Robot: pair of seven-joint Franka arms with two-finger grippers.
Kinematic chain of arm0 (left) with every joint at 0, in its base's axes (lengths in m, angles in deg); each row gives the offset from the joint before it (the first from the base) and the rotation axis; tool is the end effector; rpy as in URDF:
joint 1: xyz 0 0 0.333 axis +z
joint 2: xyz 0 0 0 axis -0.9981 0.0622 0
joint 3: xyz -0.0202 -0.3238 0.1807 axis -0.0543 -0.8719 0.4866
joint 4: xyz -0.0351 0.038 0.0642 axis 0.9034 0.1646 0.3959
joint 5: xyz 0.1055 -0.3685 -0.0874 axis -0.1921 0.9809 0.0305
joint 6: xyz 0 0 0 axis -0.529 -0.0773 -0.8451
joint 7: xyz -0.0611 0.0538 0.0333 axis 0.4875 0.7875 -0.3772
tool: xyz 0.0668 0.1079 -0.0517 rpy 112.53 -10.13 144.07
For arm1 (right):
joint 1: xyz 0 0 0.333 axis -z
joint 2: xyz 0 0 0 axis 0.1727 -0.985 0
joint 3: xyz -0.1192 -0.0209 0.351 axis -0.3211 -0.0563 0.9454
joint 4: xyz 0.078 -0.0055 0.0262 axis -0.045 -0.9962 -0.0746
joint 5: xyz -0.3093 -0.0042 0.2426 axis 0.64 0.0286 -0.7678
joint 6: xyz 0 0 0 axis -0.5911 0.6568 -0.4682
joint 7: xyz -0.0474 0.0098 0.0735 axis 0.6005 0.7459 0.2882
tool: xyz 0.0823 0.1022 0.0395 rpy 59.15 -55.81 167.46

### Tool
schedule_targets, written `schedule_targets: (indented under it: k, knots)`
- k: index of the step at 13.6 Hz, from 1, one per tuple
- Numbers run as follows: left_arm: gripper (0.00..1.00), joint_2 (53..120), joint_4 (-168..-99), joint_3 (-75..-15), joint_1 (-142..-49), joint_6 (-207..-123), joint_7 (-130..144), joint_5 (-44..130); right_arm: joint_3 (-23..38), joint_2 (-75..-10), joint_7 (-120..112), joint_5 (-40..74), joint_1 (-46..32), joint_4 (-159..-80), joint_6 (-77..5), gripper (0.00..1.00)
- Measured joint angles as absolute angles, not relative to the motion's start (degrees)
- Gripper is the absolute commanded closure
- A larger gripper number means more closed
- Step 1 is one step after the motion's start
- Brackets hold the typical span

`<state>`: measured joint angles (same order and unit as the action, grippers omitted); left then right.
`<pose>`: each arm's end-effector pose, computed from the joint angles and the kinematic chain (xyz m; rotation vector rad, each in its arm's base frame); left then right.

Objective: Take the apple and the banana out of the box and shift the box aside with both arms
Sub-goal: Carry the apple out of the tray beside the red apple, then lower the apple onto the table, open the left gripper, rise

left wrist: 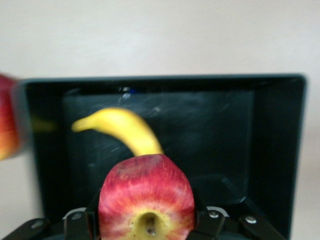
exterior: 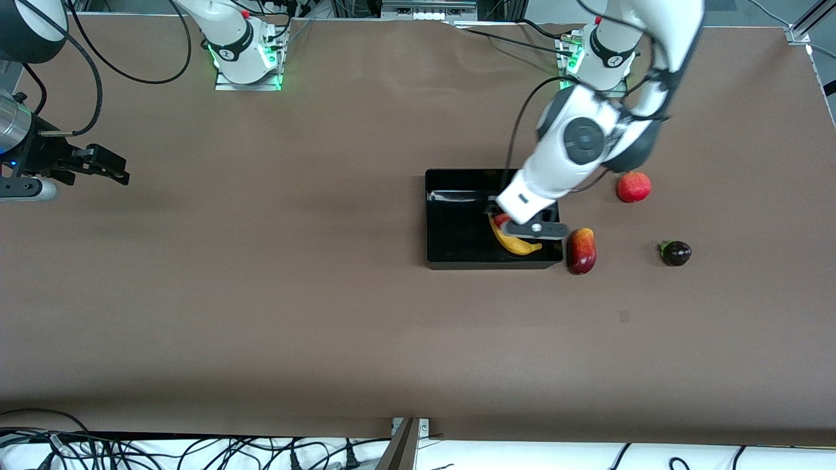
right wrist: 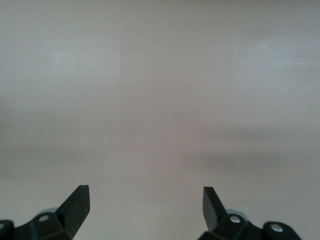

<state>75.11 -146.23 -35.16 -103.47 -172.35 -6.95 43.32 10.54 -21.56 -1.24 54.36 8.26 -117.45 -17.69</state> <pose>0.5508 -0.2662 0.3719 3.0035 0.0076 -0.1494 0.5748 -0.0111 0.5827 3.1275 0.0358 -0.0504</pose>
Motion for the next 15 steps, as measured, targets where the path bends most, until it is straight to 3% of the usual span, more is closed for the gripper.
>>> schedule_targets:
  k: [6,15]
  knots:
    - [1.0,64.1,-161.8,-35.0,-90.6,-168.6,12.1,43.3,10.5,-21.7,-1.2,54.4,8.3,-117.4,-18.3,0.0]
    - [1.0,69.8,-173.7,-34.9,-85.3,-180.1,17.8,38.9,10.5,-21.7,-1.2,54.4,8.3,-117.4,-18.6,0.0]
